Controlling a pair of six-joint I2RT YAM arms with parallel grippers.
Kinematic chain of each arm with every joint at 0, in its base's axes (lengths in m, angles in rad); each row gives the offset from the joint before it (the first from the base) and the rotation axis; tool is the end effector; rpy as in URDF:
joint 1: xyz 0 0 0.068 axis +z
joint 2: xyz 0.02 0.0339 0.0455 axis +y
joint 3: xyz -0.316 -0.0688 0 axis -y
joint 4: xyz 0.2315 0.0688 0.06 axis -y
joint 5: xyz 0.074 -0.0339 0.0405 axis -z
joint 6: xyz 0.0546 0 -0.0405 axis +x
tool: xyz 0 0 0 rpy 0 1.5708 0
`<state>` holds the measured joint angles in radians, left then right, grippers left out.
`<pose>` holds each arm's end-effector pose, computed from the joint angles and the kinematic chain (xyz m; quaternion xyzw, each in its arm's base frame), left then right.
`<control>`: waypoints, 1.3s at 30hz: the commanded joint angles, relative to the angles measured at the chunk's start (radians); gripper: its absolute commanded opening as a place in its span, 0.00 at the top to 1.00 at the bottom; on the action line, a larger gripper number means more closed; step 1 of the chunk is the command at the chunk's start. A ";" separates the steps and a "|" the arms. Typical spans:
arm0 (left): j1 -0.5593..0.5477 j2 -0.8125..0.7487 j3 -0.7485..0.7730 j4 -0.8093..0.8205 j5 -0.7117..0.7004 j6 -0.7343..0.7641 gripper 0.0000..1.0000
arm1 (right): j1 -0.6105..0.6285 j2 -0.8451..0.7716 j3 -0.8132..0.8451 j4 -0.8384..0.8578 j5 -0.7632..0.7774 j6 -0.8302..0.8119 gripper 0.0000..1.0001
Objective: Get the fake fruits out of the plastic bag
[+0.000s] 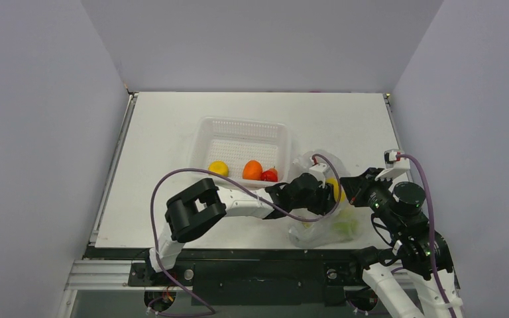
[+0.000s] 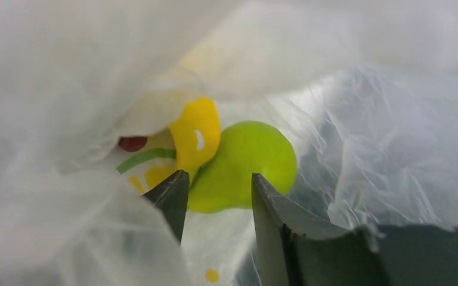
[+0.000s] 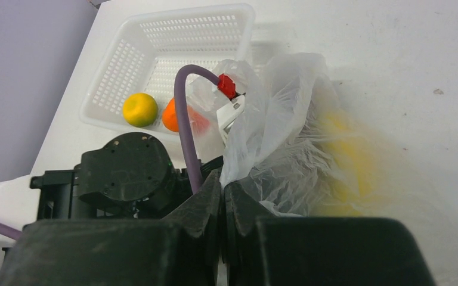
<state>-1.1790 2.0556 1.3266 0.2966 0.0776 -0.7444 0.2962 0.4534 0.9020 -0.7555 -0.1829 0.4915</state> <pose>0.1857 -0.4605 0.2298 0.2019 0.8174 -0.4604 0.2813 0.0356 0.0212 0.3678 0.0246 0.8049 0.2938 0.5149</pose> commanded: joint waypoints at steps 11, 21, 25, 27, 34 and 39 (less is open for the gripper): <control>-0.051 0.238 0.253 0.018 -0.364 -0.109 0.56 | 0.004 -0.030 -0.005 0.065 -0.039 0.046 1.00; -0.037 0.282 0.272 -0.047 -0.295 -0.074 0.70 | 0.004 -0.041 -0.020 0.054 -0.021 0.032 1.00; 0.006 0.190 0.162 0.079 -0.109 -0.094 0.89 | 0.004 -0.052 -0.034 0.034 0.002 0.015 1.00; 0.031 0.160 0.123 0.133 0.000 -0.134 0.94 | 0.005 -0.059 -0.047 0.028 0.012 0.009 1.00; 0.073 0.064 0.019 0.209 0.186 -0.215 1.00 | 0.005 -0.058 -0.058 0.020 0.046 -0.020 1.00; 0.065 -0.029 -0.015 0.122 0.233 -0.163 1.00 | 0.005 -0.043 -0.054 0.020 0.094 -0.051 1.00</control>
<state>-1.1030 2.1513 1.3235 0.4419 0.2192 -0.9283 0.2955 0.4038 0.8391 -0.7609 -0.1429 0.4786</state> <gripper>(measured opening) 0.366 0.003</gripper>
